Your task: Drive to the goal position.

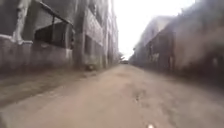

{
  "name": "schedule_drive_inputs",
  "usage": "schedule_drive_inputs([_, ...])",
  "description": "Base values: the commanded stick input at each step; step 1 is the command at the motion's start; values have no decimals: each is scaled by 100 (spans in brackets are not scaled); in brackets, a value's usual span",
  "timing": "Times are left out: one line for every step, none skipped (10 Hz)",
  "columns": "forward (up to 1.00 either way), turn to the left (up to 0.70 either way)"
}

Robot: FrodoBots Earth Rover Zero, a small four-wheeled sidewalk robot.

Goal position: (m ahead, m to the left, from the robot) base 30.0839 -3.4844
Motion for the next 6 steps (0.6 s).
schedule_drive_inputs([70, -3])
schedule_drive_inputs([70, -6])
schedule_drive_inputs([70, -18])
schedule_drive_inputs([70, -25])
schedule_drive_inputs([70, -6])
schedule_drive_inputs([70, 1])
